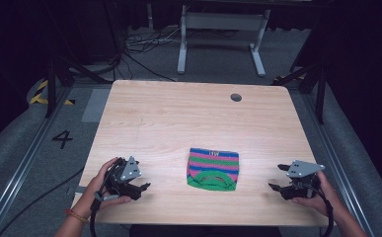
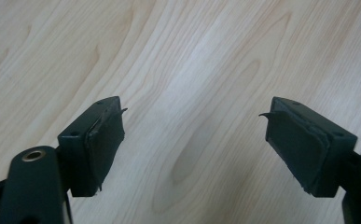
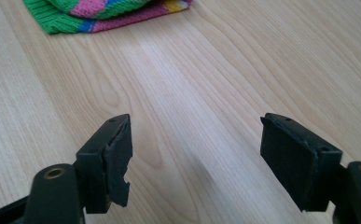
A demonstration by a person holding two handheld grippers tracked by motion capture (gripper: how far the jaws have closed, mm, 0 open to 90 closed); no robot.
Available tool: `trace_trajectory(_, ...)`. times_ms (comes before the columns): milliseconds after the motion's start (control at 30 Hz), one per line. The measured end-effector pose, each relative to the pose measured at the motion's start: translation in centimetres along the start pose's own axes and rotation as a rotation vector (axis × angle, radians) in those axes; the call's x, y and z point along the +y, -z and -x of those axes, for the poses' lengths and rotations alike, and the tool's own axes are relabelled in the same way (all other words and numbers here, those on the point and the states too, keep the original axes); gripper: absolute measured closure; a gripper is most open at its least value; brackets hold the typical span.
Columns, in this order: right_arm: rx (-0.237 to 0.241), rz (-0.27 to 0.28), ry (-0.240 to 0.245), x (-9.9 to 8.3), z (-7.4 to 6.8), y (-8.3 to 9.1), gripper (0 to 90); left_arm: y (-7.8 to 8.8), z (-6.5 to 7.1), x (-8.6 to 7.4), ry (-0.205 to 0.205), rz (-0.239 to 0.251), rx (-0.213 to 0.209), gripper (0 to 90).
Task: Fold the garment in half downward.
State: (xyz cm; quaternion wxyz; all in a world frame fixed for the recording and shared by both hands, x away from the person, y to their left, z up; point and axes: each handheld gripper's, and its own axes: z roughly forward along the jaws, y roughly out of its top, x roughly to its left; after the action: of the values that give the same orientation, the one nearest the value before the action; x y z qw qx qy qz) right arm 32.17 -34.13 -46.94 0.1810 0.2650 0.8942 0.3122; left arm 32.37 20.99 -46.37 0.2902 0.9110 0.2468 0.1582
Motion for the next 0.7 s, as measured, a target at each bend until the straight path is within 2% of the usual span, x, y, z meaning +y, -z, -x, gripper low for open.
trace_trajectory(67,0.014,0.015,-0.045,-0.9,0.4,0.3,23.3,0.2,-0.4,-0.9,0.027,0.000,-0.003,19.0)
trace_trajectory(100,0.005,0.019,-0.063,-1.3,0.5,0.4,23.0,0.3,-0.5,-1.3,0.042,-0.001,-0.004,18.7)
trace_trajectory(267,-0.018,0.014,-0.109,-3.1,1.0,0.8,21.7,0.7,-0.8,-3.1,0.095,-0.007,-0.024,17.6)
trace_trajectory(333,-0.024,0.016,-0.137,-3.8,1.1,0.8,21.7,0.8,-0.8,-3.7,0.104,-0.010,-0.035,17.5)
trace_trajectory(367,-0.032,0.015,-0.145,-4.0,1.2,0.9,21.6,0.8,-0.9,-4.1,0.124,-0.014,-0.040,17.4)
trace_trajectory(400,-0.053,0.031,-0.167,-4.5,1.2,0.9,21.5,0.8,-0.9,-4.3,0.128,-0.025,-0.042,17.1)
trace_trajectory(467,-0.057,0.040,-0.195,-5.2,1.3,0.9,20.9,0.7,-0.9,-5.1,0.140,-0.041,-0.053,17.1)
trace_trajectory(533,-0.062,0.037,-0.194,-5.4,1.2,0.9,20.7,0.6,-0.9,-5.4,0.153,-0.036,-0.058,16.0)
trace_trajectory(567,-0.057,0.038,-0.208,-5.7,1.2,0.8,20.4,0.8,-1.1,-5.9,0.180,-0.025,-0.077,16.0)
trace_trajectory(600,-0.046,0.050,-0.242,-6.1,1.3,0.7,19.4,0.8,-1.3,-6.4,0.199,-0.007,-0.093,15.9)
trace_trajectory(633,-0.041,0.067,-0.267,-6.5,1.4,0.7,19.1,0.9,-1.4,-6.8,0.226,0.016,-0.095,15.7)
trace_trajectory(700,-0.031,0.064,-0.299,-6.8,1.5,0.8,17.9,1.0,-1.5,-7.3,0.257,0.060,-0.097,15.4)
